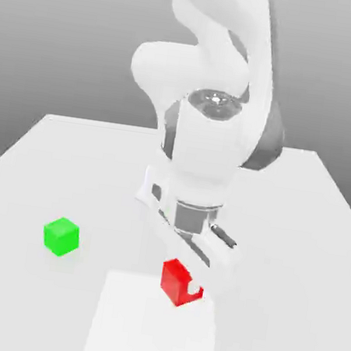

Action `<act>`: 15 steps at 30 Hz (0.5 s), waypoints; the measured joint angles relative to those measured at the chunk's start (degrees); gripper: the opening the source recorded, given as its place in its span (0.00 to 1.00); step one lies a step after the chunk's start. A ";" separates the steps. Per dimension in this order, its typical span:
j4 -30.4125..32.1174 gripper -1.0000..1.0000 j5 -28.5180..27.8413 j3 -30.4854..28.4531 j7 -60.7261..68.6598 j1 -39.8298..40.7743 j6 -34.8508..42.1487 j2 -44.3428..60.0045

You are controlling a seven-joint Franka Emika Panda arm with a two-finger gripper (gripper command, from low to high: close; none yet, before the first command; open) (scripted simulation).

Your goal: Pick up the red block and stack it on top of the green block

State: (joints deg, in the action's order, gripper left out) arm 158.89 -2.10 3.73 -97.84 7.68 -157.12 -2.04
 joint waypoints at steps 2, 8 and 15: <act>1.77 0.00 -0.80 -2.88 6.18 3.35 1.00 -2.82; 7.35 0.00 -5.39 -13.51 23.42 11.76 3.31 -10.71; 11.79 0.00 -8.56 -22.85 37.59 18.12 1.89 -13.69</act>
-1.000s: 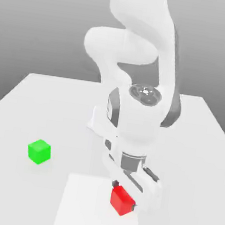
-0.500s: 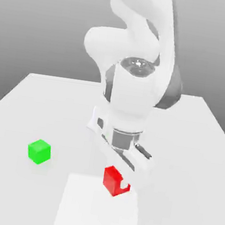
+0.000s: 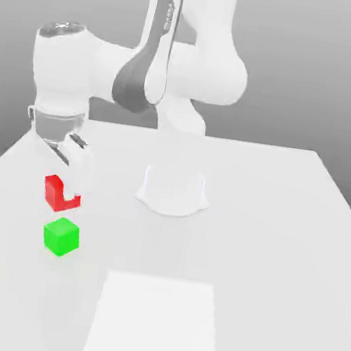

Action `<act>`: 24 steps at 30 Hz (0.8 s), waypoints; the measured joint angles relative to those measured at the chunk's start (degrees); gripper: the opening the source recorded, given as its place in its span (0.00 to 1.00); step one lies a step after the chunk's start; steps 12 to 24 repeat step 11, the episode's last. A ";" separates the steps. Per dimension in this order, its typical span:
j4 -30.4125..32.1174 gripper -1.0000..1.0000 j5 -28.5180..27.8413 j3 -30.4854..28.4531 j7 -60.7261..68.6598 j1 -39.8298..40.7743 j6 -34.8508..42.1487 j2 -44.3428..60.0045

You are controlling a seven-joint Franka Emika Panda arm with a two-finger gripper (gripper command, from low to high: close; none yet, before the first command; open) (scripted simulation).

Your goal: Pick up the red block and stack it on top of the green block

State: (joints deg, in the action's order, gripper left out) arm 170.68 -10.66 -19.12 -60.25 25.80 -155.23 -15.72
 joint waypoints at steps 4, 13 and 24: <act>-0.15 0.00 3.65 -1.57 2.85 -2.32 -5.66 5.86; -0.16 1.00 9.38 -1.80 6.74 -4.14 -13.77 14.14; -0.16 1.00 9.38 -1.80 6.74 -4.14 -13.77 14.14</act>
